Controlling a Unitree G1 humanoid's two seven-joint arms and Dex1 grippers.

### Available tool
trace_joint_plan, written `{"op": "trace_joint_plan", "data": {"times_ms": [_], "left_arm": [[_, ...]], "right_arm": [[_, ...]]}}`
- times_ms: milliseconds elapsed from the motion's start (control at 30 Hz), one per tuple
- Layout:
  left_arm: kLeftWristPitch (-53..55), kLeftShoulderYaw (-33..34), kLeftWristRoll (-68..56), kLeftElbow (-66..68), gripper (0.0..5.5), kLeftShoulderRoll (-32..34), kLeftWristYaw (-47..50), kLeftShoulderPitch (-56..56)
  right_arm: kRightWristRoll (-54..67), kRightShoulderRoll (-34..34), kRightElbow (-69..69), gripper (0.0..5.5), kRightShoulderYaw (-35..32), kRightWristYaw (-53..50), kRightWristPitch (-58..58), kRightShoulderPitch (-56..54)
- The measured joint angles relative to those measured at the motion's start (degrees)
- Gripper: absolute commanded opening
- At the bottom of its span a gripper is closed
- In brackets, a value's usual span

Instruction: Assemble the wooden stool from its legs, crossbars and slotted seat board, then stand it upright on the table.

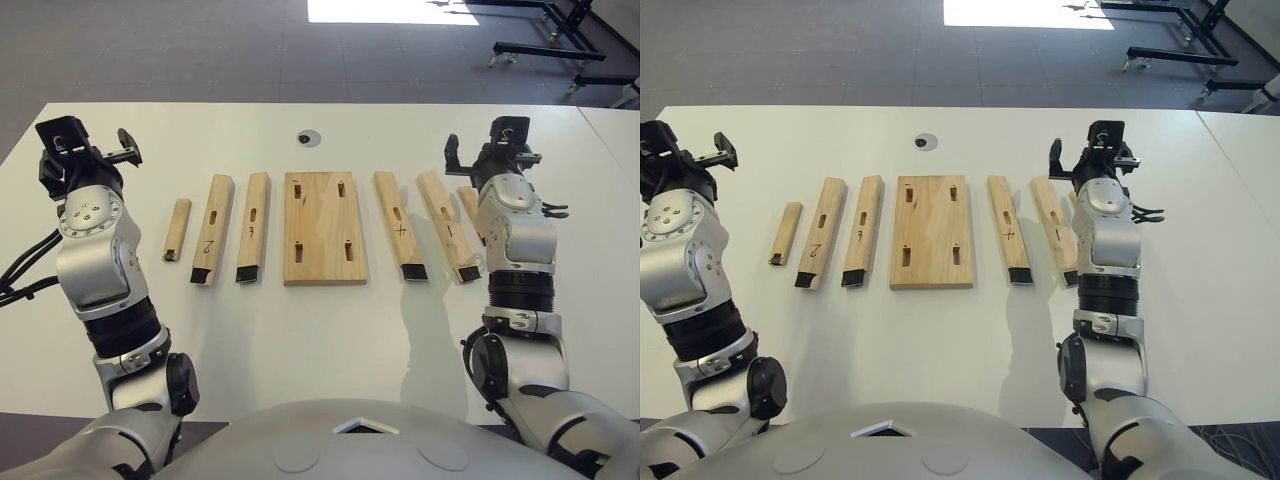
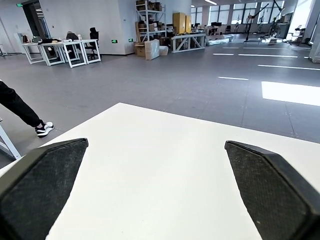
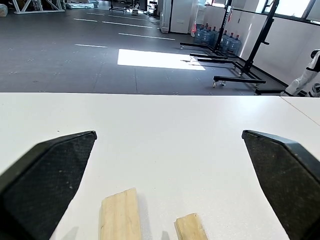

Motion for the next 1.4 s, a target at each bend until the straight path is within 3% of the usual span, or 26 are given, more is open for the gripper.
{"op": "trace_joint_plan", "data": {"times_ms": [500, 600, 700, 933, 1033, 1167, 1400], "left_arm": [[-1.87, -3.35, 1.02, 0.05, 5.04, -2.41, 2.53, -0.51], [-1.60, -3.59, 2.00, 0.42, 5.04, -0.95, 3.08, -5.97], [-1.75, -1.74, 0.45, 5.32, 5.04, 2.74, 3.30, -22.68], [-2.43, -3.62, 2.89, 28.70, 5.04, 8.61, 9.66, -57.66], [-6.72, -4.22, 3.20, 38.31, 5.04, 8.00, 13.72, -69.78], [-13.52, -4.12, 1.91, 45.86, 5.04, 6.81, 15.59, -75.35], [-21.74, -8.29, 4.78, 50.99, 5.04, 7.15, 17.41, -76.85]], "right_arm": [[-0.37, 1.67, 2.65, 5.36, -0.03, -1.42, -1.93, -1.61], [1.01, 2.60, 1.44, 5.36, -3.67, -5.22, -0.58, -4.15], [8.09, 2.47, 0.95, 5.36, -11.39, -9.90, 2.39, -17.93], [4.21, -2.33, 14.42, 5.36, -7.45, -13.78, -1.42, -52.27], [5.32, 0.05, 23.28, 5.36, -7.72, -15.60, -6.27, -65.35], [9.23, 5.11, 30.93, 5.36, -9.30, -16.79, -10.74, -75.99], [8.80, 5.00, 38.50, 5.36, -9.75, -19.87, -16.87, -77.58]]}}
